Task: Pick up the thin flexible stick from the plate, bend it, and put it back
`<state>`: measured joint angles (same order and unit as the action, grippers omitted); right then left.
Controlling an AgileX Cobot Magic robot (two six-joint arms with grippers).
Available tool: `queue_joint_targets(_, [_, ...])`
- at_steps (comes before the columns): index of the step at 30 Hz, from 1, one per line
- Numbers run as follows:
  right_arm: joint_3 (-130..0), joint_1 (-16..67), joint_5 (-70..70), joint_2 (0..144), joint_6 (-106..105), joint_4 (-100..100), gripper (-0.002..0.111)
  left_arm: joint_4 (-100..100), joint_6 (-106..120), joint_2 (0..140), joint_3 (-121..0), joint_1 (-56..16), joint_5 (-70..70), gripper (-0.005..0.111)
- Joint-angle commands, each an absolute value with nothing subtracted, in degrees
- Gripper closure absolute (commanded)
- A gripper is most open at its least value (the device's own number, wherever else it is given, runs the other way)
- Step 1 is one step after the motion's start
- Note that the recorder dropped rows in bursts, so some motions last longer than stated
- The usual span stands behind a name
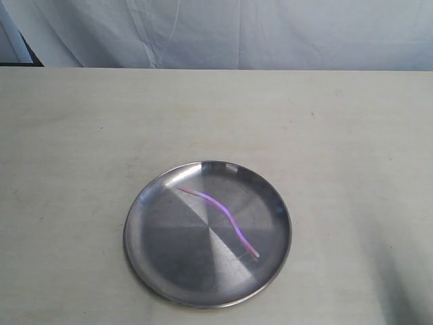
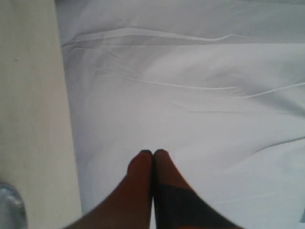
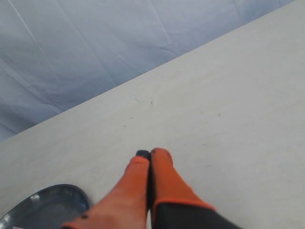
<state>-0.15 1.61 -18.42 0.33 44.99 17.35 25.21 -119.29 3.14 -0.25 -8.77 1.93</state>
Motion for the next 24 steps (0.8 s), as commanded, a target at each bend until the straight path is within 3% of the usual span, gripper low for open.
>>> queue_joint_targets(1, [0.0,1.33,-18.35,0.0,44.94,17.53,0.109,25.98,-109.13,2.68,0.0,-11.0,9.01,0.107])
queue_joint_targets(7, [0.0,1.33,-18.35,0.0,44.94,17.53,0.109,24.87,-90.35,2.68,0.0,-12.31,9.88,0.107])
queue_joint_targets(15, [0.0,1.33,-18.35,0.0,44.94,17.53,0.109,25.95,-39.48,2.68,0.0,-12.3,10.52,0.107])
queue_joint_targets(24, [0.0,1.33,-17.94,0.0,44.94,17.53,0.109,32.1,-35.7,2.68,0.0,-12.16,10.39,0.107])
